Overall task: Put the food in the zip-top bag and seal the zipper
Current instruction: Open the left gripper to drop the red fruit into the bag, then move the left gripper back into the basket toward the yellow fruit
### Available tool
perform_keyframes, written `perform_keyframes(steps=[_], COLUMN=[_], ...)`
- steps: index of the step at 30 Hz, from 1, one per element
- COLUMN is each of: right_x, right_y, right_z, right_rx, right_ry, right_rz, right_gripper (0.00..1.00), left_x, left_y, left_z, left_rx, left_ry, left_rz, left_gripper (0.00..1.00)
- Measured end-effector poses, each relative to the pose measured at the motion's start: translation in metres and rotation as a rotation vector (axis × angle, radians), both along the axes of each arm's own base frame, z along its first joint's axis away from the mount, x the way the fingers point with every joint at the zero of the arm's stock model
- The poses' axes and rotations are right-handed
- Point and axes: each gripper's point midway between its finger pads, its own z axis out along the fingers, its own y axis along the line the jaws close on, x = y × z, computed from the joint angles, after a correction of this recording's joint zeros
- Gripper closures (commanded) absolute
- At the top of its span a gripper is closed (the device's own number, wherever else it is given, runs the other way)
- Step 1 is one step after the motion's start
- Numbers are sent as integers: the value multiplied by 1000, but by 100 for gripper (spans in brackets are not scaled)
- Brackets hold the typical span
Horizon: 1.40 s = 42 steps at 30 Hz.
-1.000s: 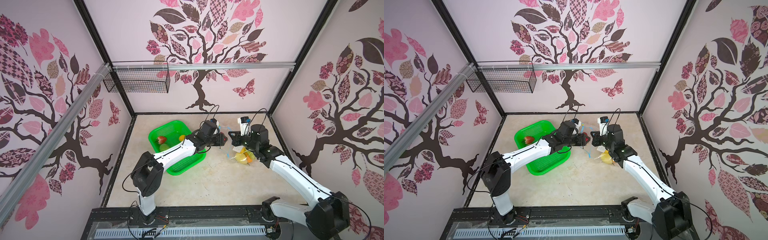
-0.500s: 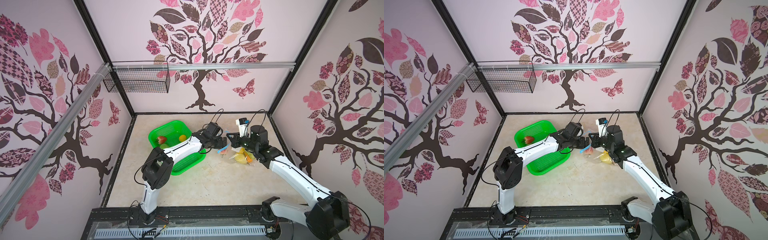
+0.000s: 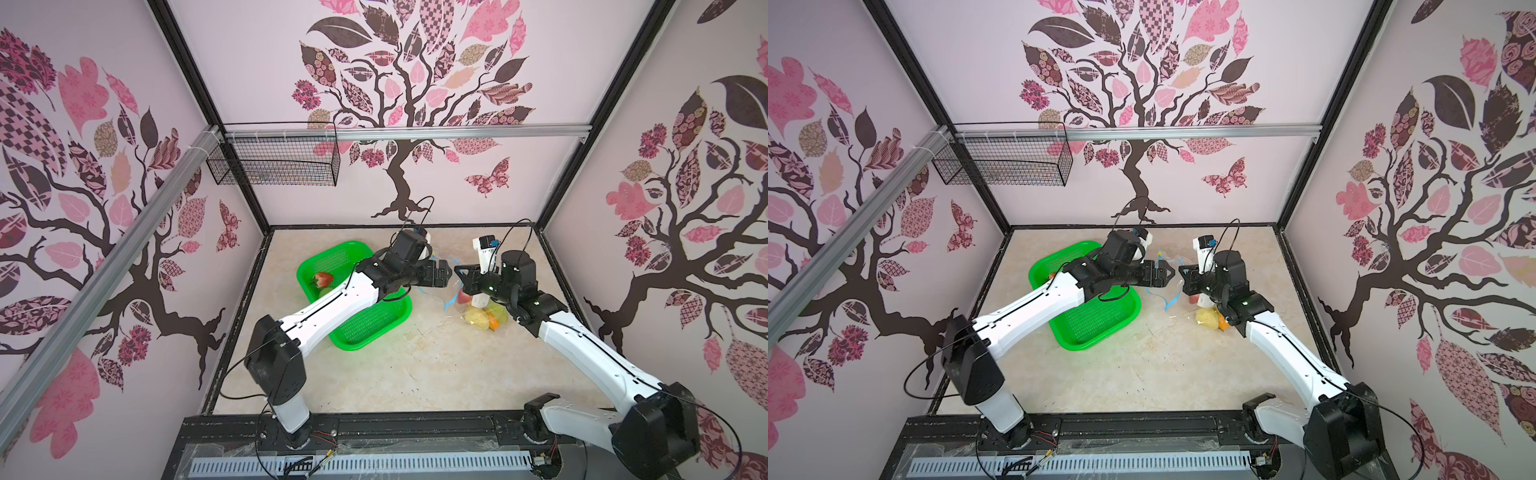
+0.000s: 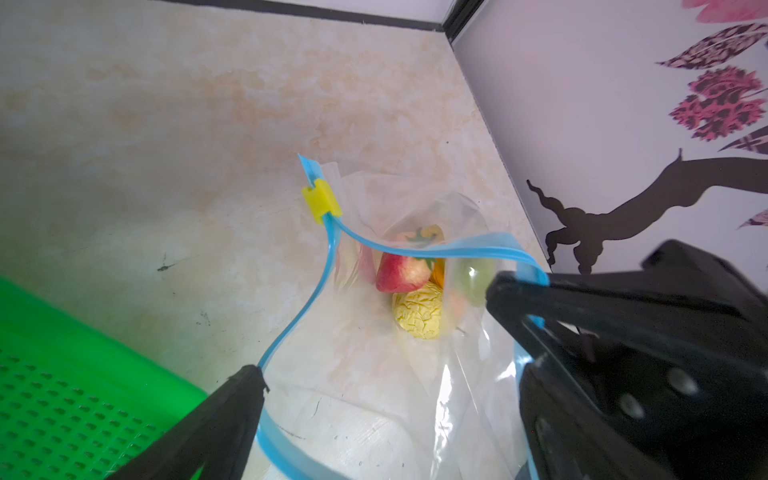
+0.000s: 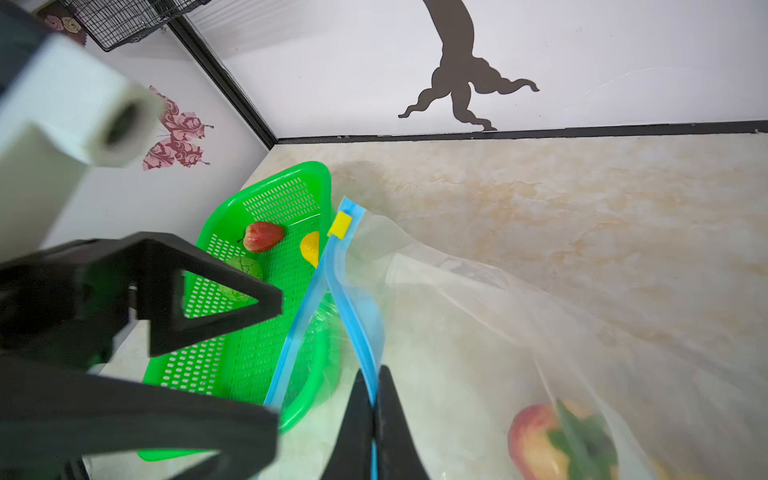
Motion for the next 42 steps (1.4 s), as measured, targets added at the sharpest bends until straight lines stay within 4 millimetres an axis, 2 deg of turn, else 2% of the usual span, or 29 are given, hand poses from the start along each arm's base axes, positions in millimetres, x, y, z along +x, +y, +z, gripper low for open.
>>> perform_keyframes(steps=[4,9,13,19,21,25,29,32,36,42], right_x=[0,-1,-1,-1,-1,0,0,0,0,0], right_y=[0,1,1,1,1,0,0,0,0,0], right_z=[0,-1,0,0,-1,-1,-1,-1,-1,-1], right_rx=[1,3,4,3,3,1,0,0,0,0], right_ry=[2,3,4,3,3,2,2,2,2,2], right_rz=[3,9,10,10,9,4,2,2,2,2], right_gripper=[100,100,100,100,100,100,100,100,100,100], left_x=[-6,9,36,77,88,106,110,112,121,142], left_y=[20,49,100,173,191,219,230,233,231,225], left_z=[7,-9,-26,-30,-41,-85,-130,-149,-157,-157], left_rx=[6,53,137,239,278,398,527,584,604,584], left_ry=[-27,-20,-37,-80,-73,-16,43,69,72,56], left_rz=[27,114,283,497,544,607,612,602,596,596], left_gripper=[1,1,1,1,2,2,3,3,3,4])
